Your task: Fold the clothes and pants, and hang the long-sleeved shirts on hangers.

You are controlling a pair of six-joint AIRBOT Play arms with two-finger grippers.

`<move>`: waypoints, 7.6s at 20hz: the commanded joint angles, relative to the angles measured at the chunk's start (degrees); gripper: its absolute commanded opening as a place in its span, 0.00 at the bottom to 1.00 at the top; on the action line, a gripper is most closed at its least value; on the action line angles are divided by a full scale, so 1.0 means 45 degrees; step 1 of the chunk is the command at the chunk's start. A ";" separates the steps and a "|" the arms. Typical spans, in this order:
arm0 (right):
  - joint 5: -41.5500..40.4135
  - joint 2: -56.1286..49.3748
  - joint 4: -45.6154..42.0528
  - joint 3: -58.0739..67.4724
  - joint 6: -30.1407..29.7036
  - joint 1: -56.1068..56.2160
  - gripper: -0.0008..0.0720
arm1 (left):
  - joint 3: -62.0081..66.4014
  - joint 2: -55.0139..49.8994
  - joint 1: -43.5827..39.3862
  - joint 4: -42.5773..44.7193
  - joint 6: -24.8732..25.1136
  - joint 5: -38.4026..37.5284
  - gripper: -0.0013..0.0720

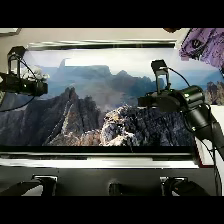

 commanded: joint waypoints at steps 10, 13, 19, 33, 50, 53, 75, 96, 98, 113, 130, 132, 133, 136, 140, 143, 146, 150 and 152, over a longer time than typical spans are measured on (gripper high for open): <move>0.0000 0.0010 0.0010 0.0010 0.0000 0.0015 0.06 | -0.0005 0.0010 -0.0010 -0.0019 0.0000 0.0005 0.04; 0.0000 0.0010 0.0010 0.0010 0.0000 0.0015 0.06 | -0.0005 0.0010 -0.0010 -0.0019 0.0000 0.0005 0.04; 0.0000 0.0005 0.0010 0.0010 0.0000 0.0015 0.06 | -0.0005 0.0010 -0.0005 -0.0019 0.0000 0.0039 0.04; 0.0724 0.0010 0.0015 0.0010 0.0000 0.0015 0.06 | 0.1365 -0.2560 0.1753 0.2720 -0.3638 0.2433 1.00; 0.0107 0.0010 0.0117 0.0010 0.0015 0.0015 0.06 | 0.7941 -1.2653 0.4872 0.0481 -0.4294 0.9068 1.00; -0.0243 0.0010 0.0117 0.0010 0.0019 0.0015 0.07 | 0.7946 -1.2536 0.4755 -0.0340 -0.4265 0.8689 0.04; -0.5124 0.4396 -0.3784 -0.0005 -0.0709 -0.0024 0.49 | 0.6489 -0.5464 -0.7053 -0.2361 -0.5294 0.0049 0.04; 0.3143 0.1491 1.1225 -0.7859 -0.4255 -0.2662 0.82 | 0.6834 -0.7053 -0.1229 -0.2603 -0.3468 -0.1297 0.79; 0.4537 0.0432 1.1861 -0.7859 -0.4221 -0.1375 0.82 | 0.6834 -0.7106 -0.1175 -0.2603 -0.3468 -0.1292 0.79; 0.6951 -0.0753 1.2779 -0.7820 -0.3784 0.0228 0.06 | 0.6834 -1.0180 -0.1506 -0.7927 -0.1938 0.0316 0.79; 0.3604 0.0860 0.6455 -0.5984 0.0442 0.0228 0.06 | 0.7713 -1.1429 -0.1870 -0.8796 -0.0665 0.1127 0.03; 0.2239 0.1292 0.2361 -0.3818 0.2633 0.0228 0.06 | 0.7800 -1.0214 -0.1141 -0.8106 -0.0709 0.1175 0.03; 0.1583 0.1452 0.0675 -0.2516 0.3225 0.0228 0.06 | 0.7796 -0.9447 -0.0753 -0.7635 -0.0704 0.1141 0.03; -0.0316 0.1705 -0.2516 0.1467 0.3288 0.0228 0.06 | 0.7796 -0.6936 0.0238 -0.6071 -0.0704 0.1025 0.03; -0.1987 0.2501 -0.4371 0.5673 0.1826 0.0228 0.06 | 0.7796 -0.3186 0.1146 -0.3764 -0.0719 0.0767 0.04; -0.2851 0.3725 -0.4197 0.7043 0.1336 0.0228 0.06 | 0.7781 -0.0753 0.1423 -0.2535 -0.1379 -0.0121 0.04; -0.3128 0.4954 -0.4177 0.7077 0.1399 0.0228 0.06 | 0.7757 0.1146 0.1418 -0.1710 -0.2429 -0.1438 0.04; -0.2487 0.4634 -0.5042 0.7072 0.2414 0.0228 0.06 | 0.7300 0.2234 0.1418 -0.1685 -0.3657 -0.1535 0.04; -0.2171 0.3405 -0.6203 0.7072 0.3327 0.0228 0.06 | 0.6863 0.1996 0.1331 -0.1681 -0.3852 -0.1384 0.04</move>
